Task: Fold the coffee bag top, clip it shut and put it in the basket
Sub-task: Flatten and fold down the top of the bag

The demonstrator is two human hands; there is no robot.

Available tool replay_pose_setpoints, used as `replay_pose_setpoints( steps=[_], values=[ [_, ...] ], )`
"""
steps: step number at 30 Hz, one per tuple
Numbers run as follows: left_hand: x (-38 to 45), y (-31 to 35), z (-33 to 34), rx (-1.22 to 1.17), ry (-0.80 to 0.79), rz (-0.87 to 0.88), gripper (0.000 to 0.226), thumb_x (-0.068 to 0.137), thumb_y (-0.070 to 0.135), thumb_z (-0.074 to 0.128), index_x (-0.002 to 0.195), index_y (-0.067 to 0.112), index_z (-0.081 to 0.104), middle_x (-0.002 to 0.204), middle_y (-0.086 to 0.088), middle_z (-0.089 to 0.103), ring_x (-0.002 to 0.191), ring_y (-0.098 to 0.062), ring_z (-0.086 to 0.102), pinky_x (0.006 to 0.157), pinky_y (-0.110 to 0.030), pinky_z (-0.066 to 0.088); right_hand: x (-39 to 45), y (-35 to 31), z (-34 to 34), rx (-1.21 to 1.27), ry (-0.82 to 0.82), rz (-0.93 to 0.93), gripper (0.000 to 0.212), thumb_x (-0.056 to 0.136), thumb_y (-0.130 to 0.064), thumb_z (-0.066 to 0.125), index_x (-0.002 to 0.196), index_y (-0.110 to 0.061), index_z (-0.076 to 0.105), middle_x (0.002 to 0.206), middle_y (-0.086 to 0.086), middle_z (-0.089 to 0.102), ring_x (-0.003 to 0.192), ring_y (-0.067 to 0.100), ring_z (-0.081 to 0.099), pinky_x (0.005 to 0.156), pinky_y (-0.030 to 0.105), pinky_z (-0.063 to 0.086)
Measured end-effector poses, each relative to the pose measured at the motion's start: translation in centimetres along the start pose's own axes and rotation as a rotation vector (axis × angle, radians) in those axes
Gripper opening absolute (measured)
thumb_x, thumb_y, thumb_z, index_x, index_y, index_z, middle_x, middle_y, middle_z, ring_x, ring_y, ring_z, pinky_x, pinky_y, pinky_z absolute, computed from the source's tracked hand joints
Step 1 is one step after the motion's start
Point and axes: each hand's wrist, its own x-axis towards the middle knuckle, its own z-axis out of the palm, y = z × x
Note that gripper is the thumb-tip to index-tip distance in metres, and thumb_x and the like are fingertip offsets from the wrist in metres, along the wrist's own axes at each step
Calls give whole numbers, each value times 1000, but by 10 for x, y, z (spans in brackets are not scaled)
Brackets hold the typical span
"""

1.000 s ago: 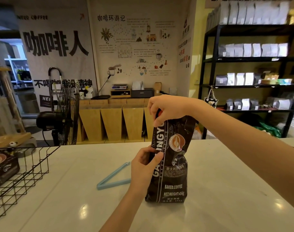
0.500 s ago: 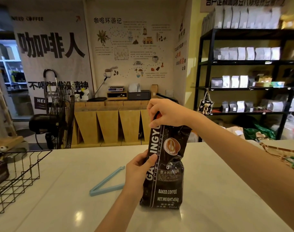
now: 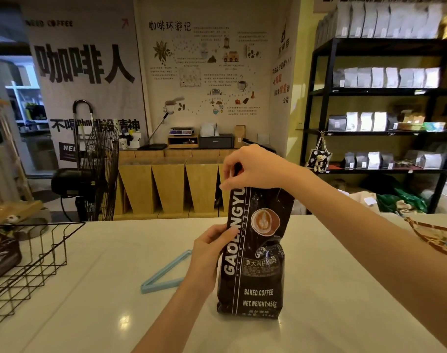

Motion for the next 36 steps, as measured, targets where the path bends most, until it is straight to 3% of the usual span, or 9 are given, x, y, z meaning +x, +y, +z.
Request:
replay_pose_setpoints(
  steps=[3,7,14,20,25,27,29,32,36],
  values=[
    [9,7,4,-19,-36,-16,15,68,17,67,83,14,62,77,-2,74,72,-18,70,65,-32,56,3,-12,11,-166,198,96,36,80,-49,58,91,-15,64,78,0,62,74,18,59,65,32,49],
    [12,8,6,-32,-33,10,12,66,13,68,76,13,62,74,-2,74,70,-19,70,65,-32,58,10,-19,26,-259,395,124,39,88,-40,50,64,-11,62,54,-1,52,57,20,58,58,32,51],
    [8,4,7,-62,13,43,19,56,17,72,72,12,63,73,-5,74,70,-20,69,71,-36,56,15,-11,41,-305,706,31,45,85,-18,50,41,-12,57,37,-7,35,31,12,34,41,11,12],
    [6,2,6,-18,30,31,12,64,15,70,70,10,61,67,-5,73,64,-19,68,65,-33,56,20,-8,46,-468,651,-14,43,82,-14,61,40,-14,56,33,-3,47,26,14,41,31,20,36],
    [9,1,3,-29,52,37,7,72,10,67,72,10,60,71,-7,72,68,-22,68,67,-35,56,13,-17,28,-427,375,-16,37,93,-39,42,86,-10,63,73,4,60,73,21,60,63,31,44],
    [10,3,2,-22,39,51,7,74,9,66,78,9,61,74,-6,73,70,-21,69,66,-34,58,-2,-17,18,-386,480,-56,39,90,-40,47,113,-11,56,107,7,65,104,23,57,89,36,43],
    [13,6,2,3,15,63,10,75,9,65,84,10,61,77,-4,74,72,-20,70,62,-32,58,-24,-8,21,-242,792,-114,41,87,-34,52,120,-10,52,118,7,62,113,20,52,98,35,38],
    [17,11,4,54,-19,84,19,76,9,64,92,14,56,88,-8,72,75,-21,70,62,-33,56,-70,6,55,355,1121,62,40,84,-24,57,120,-10,48,118,2,56,112,18,52,95,32,45],
    [22,17,12,56,-32,108,47,71,15,68,113,21,46,99,-6,68,78,-18,70,61,-31,56,-111,29,110,998,852,525,70,72,-39,68,132,-24,36,134,-1,48,124,16,45,104,35,39]
  ],
)
